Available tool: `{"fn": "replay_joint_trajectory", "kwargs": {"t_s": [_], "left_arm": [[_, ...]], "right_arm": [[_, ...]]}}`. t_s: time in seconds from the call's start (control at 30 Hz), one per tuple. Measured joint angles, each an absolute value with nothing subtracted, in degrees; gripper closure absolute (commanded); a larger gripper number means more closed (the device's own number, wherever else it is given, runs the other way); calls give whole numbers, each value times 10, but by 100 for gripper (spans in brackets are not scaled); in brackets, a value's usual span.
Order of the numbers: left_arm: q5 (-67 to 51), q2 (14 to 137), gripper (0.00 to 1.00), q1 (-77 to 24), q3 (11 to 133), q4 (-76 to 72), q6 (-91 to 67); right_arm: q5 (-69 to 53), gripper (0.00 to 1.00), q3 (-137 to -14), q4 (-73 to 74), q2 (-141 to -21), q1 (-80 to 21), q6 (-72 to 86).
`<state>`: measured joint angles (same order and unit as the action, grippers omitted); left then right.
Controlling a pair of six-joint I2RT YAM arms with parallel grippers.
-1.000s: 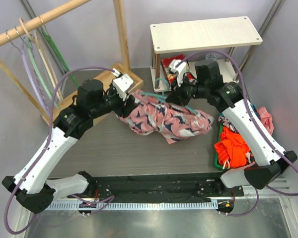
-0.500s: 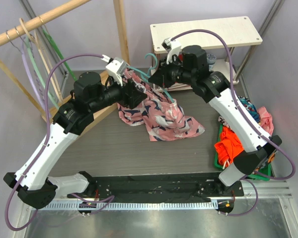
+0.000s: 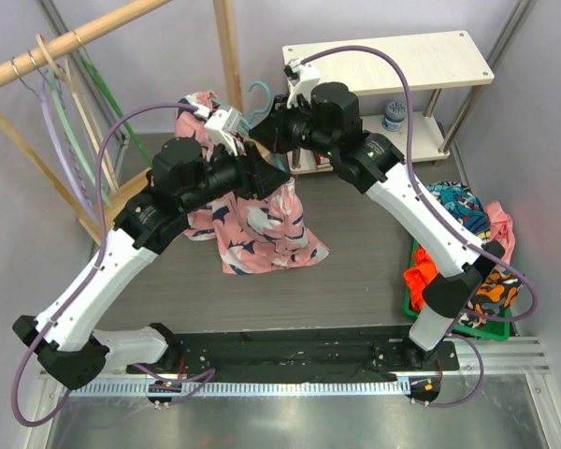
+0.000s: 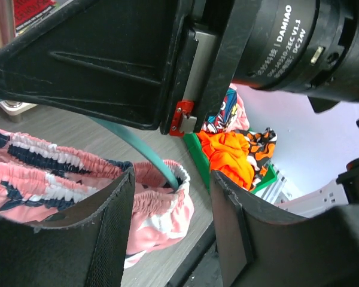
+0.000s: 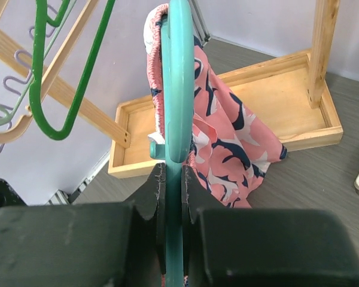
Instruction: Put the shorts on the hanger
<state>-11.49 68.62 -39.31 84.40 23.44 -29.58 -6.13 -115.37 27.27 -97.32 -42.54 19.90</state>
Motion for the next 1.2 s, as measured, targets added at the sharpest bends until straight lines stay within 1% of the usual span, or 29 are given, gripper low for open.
{"fn": "replay_joint_trajectory", "kwargs": {"t_s": [0.2,0.3,0.33,0.4,0.43,0.5,0.53,0.6,0.63,0.67,0.7,0.77,0.8,0.87,0.9,0.97,1.0,1.07,1.2], "left_arm": [[-87,698,57,-393,844,229,-334],[-75,704,64,-393,844,229,-350],[-70,707,68,-393,844,229,-357],[-66,712,74,-393,844,231,-368],[-63,714,83,-393,844,230,-372],[-60,717,92,-393,844,230,-382],[-57,719,99,-392,844,235,-391],[-50,720,100,-389,844,236,-409],[-46,720,100,-388,844,236,-419],[-44,720,100,-387,845,235,-424],[-43,720,100,-386,847,236,-429],[-41,721,100,-386,854,239,-437],[-41,721,100,-386,856,242,-442],[-43,725,100,-385,865,250,-449],[-44,725,100,-384,868,252,-453],[-49,731,100,-377,884,257,-465],[-50,734,100,-374,891,256,-468],[-51,742,100,-363,906,255,-477],[-51,765,100,-338,938,242,-491]], "right_arm": [[-43,99,-1154,269,-977,-437,210],[-32,99,-1155,263,-977,-448,212],[-28,99,-1155,261,-977,-452,213],[-20,99,-1155,257,-977,-457,212],[-17,99,-1155,255,-977,-458,212],[-12,99,-1156,252,-977,-458,212],[-7,99,-1157,250,-977,-458,211],[2,99,-1159,244,-977,-457,209],[8,95,-1159,239,-977,-457,209],[11,89,-1160,235,-977,-457,209],[13,77,-1160,233,-976,-458,209],[14,58,-1160,227,-976,-458,210],[14,43,-1160,222,-976,-459,213],[24,30,-1161,210,-977,-461,208],[25,19,-1161,208,-976,-460,210],[41,14,-1167,201,-976,-455,202],[44,7,-1168,197,-976,-453,200],[54,1,-1169,191,-970,-452,191],[70,1,-1169,188,-947,-449,174]]}}
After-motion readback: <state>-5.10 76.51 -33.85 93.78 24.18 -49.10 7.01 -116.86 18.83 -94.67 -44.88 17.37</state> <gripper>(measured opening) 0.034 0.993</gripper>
